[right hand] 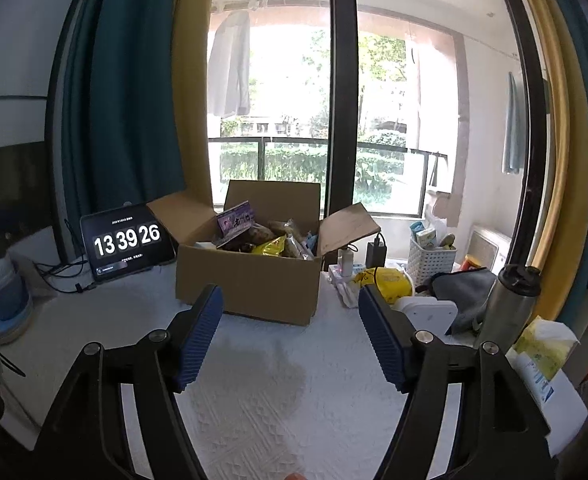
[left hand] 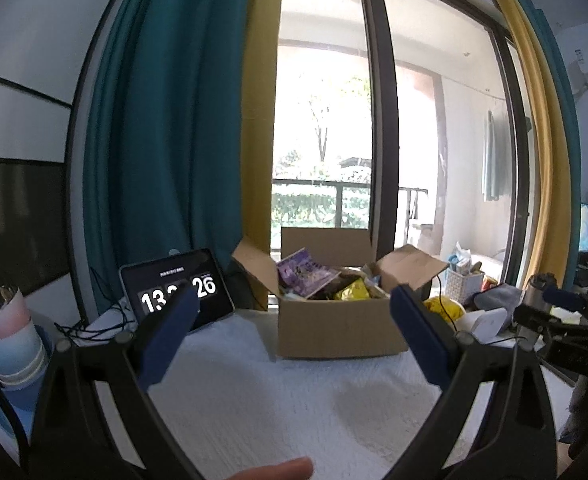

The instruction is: Organize snacks

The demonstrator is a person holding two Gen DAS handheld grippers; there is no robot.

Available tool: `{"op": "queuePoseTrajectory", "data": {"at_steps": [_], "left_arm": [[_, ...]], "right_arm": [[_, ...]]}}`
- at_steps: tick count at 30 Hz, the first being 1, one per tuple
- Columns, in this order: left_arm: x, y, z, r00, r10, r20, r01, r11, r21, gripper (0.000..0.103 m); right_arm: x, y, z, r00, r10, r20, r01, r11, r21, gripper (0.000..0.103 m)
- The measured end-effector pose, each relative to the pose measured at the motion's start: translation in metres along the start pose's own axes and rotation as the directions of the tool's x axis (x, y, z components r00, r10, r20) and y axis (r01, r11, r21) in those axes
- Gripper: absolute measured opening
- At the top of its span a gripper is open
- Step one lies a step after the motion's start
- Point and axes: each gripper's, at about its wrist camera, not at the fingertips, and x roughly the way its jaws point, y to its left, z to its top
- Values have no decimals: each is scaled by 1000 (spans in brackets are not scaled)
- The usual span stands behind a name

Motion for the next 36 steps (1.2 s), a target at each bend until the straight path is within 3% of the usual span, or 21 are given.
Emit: {"op": "queuePoseTrajectory", "data": {"at_steps": [36], "left_arm": [[1,1,-5,999,-12,-33,12,1000,-1,98]], "right_arm": [[0,3,-6,1000,6,-18,-6,1000,8,74]]}}
